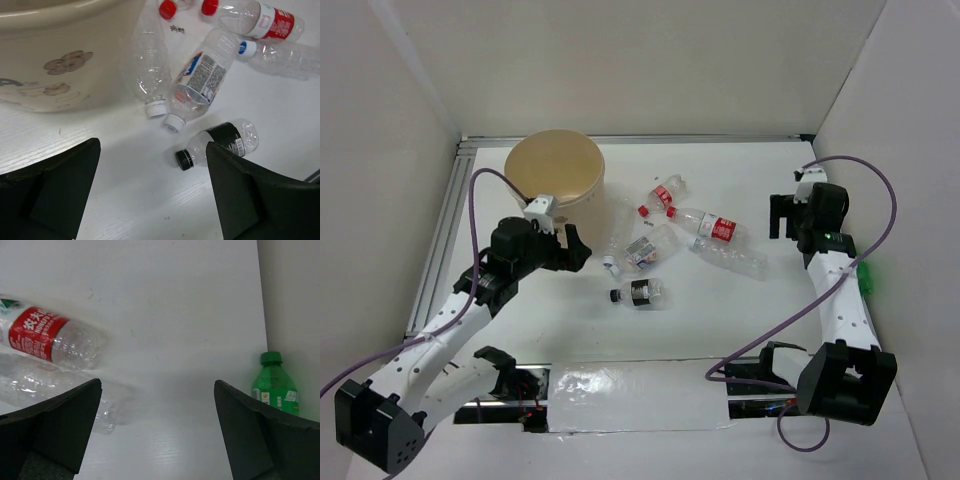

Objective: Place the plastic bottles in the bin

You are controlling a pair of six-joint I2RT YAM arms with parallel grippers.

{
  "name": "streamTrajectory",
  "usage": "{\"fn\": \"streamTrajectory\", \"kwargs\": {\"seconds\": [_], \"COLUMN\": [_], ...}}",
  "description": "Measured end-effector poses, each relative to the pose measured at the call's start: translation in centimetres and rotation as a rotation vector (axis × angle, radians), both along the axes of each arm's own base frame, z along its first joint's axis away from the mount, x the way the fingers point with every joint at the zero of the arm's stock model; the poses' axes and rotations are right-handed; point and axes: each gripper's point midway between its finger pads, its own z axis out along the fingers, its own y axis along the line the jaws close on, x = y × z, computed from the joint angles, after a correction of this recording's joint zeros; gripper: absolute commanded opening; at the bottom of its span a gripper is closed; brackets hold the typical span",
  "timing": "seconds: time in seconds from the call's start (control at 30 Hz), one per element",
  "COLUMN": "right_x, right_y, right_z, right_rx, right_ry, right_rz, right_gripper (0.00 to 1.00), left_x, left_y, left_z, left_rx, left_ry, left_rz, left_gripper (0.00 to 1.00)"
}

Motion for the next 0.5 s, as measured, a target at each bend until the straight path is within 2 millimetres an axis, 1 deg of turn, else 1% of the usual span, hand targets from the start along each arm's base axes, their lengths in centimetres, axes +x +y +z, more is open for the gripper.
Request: {"fn": "streamTrajectory", "kwargs": {"seconds": [0.1, 0.23, 0.33, 0.4, 0.43, 0.47, 0.5], "right_x": [-0.8, -2.3, -3.0, -3.3, -3.4, -3.5, -3.5], "right_y": [-0.6, -1.9, -3.0, -3.4, -3.5, -3.6, -3.7], "right_z": [-0.5, -0.8, -0.7, -0.6, -0.5, -0.4, -0.4], "right_rx": [-0.054, -0.15, -0.21, -0.23, -0.238, -0.248, -0.26], "right_ry": [0.044, 0.112, 0.15, 0.156, 0.158, 0.16, 0.162], "right_rz": [0.015, 0.011, -0.018, -0.027, -0.027, -0.027, -0.028], "right_gripper": [1.0, 1.0, 1.0, 1.0, 0.89, 0.75, 0.57], "left_x": [-0.6, -1.3, -1.7, -1.9, -2.0, -2.2, -2.3], "left_y": [-1.0, -2.1, -2.8, -3.1, -3.3, -3.5, -3.7], "left_z": [0.0, 0.0, 0.0, 0.0, -0.1, -0.1, -0.1], "left_rx": [0.002, 0.001, 0.006, 0.004, 0.004, 0.004, 0.004], "left_ry": [-0.003, -0.004, -0.011, -0.011, -0.012, -0.013, -0.012], "left_rz": [-0.054, -0.102, -0.135, -0.152, -0.16, -0.167, -0.174], "left_gripper": [1.0, 1.0, 1.0, 1.0, 1.0, 1.0, 1.0]}}
